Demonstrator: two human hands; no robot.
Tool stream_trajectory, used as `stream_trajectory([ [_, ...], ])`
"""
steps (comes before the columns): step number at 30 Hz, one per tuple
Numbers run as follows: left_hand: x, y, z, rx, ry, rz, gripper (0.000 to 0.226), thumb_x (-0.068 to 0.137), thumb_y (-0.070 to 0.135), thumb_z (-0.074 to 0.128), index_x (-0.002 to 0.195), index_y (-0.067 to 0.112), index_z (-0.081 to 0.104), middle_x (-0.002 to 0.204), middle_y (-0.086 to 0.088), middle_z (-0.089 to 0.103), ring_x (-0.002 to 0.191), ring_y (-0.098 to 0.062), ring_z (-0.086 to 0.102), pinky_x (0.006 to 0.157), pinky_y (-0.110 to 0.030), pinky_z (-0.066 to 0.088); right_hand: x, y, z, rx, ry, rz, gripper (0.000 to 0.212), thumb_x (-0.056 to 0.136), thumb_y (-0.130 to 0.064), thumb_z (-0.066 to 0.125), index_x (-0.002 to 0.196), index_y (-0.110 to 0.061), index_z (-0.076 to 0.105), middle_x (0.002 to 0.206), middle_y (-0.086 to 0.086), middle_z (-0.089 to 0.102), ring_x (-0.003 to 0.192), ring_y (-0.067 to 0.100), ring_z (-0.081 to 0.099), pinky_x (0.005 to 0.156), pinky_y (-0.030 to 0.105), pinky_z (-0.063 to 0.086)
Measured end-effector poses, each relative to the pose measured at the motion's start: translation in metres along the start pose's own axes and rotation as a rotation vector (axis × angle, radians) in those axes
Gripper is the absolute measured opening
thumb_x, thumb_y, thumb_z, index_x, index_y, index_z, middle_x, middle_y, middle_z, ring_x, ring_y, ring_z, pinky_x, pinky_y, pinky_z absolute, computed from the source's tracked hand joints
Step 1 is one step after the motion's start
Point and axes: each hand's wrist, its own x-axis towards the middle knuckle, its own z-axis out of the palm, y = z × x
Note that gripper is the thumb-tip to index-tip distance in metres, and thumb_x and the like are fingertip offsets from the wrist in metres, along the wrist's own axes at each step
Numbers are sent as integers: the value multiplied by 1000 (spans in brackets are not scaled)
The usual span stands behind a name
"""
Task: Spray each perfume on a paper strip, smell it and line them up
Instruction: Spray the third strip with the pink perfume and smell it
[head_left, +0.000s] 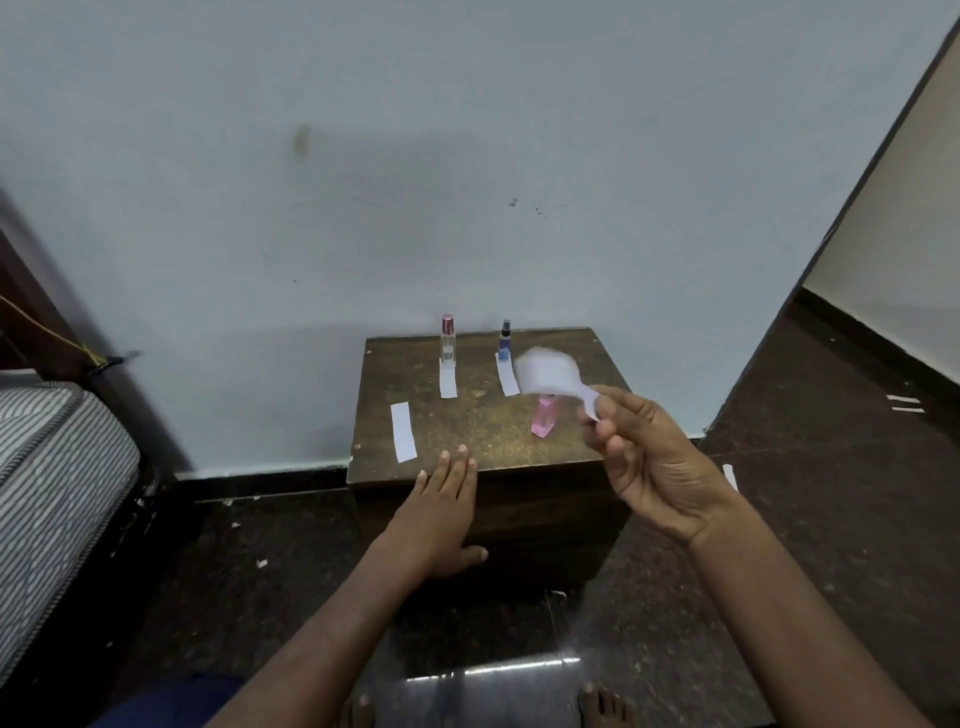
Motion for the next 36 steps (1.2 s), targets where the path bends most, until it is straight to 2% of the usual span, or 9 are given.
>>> stream_trajectory([
  [4, -2, -1, 3, 12, 2, 2, 117, 98, 52, 67, 163, 10, -21, 170, -10, -30, 160, -28, -23, 131, -49, 0, 7, 33, -20, -840, 355, 149, 6, 83, 7, 80, 83, 2, 78, 91, 24, 78, 74, 26, 79, 76, 38, 66],
  [5, -2, -1, 2, 9, 3, 2, 117, 98, 52, 66, 163, 10, -21, 171, -10, -30, 160, -28, -22, 131, -48, 0, 7, 35, -22, -864, 355, 170, 6, 84, 9, 79, 84, 3, 78, 91, 24, 78, 74, 26, 79, 76, 38, 66],
  [10, 0, 0, -1, -2, -1, 8, 114, 99, 52, 65, 164, 10, -20, 171, -10, -29, 160, -28, -21, 130, -47, 0, 1, 5, 2, -73, 51, -20, 14, 81, -2, 70, 93, 0, 78, 76, 13, 73, 59, 11, 71, 54, 15, 59],
  [15, 0, 1, 1, -8, -1, 1, 115, 99, 51, 66, 164, 10, -18, 171, -9, -29, 160, -28, -21, 130, -47, 0, 8, 36, -23, -856, 391, 119, 4, 86, 6, 78, 87, 1, 78, 89, 20, 79, 74, 24, 80, 77, 39, 67],
  [20, 1, 0, 0, -1, 2, 7, 113, 99, 52, 65, 165, 11, -18, 172, -9, -27, 161, -27, -21, 131, -48, 0, 0, 9, 5, -66, 65, -18, 28, 82, 0, 71, 109, 8, 72, 82, 17, 74, 63, 13, 74, 57, 17, 60],
  [25, -1, -1, -1, -13, 0, 8, 112, 100, 50, 65, 165, 12, -17, 172, -8, -27, 161, -26, -20, 131, -47, 0, 6, 35, -13, -824, 388, 104, 14, 88, 3, 78, 100, 8, 76, 88, 19, 79, 72, 22, 80, 73, 33, 66],
  [30, 0, -3, -2, -13, 1, 17, 110, 101, 51, 63, 165, 12, -17, 172, -8, -26, 161, -26, -19, 130, -46, 0, -2, 6, 7, 27, 33, -49, 15, 82, -2, 69, 93, -1, 80, 79, 14, 74, 61, 11, 73, 55, 16, 59],
  [34, -1, -2, 0, -28, 11, 9, 109, 101, 51, 62, 165, 12, -17, 172, -7, -27, 161, -26, -20, 130, -45, -2, 3, 33, -11, -748, 355, 89, 5, 86, 6, 78, 88, 1, 77, 88, 19, 78, 76, 26, 80, 79, 37, 66],
  [36, -2, -2, -2, -48, 4, 9, 106, 102, 51, 60, 165, 13, -16, 172, -7, -25, 161, -25, -20, 130, -44, -3, 4, 34, -10, -707, 355, 99, 8, 85, 6, 78, 93, 4, 77, 92, 21, 78, 78, 26, 80, 74, 32, 66],
])
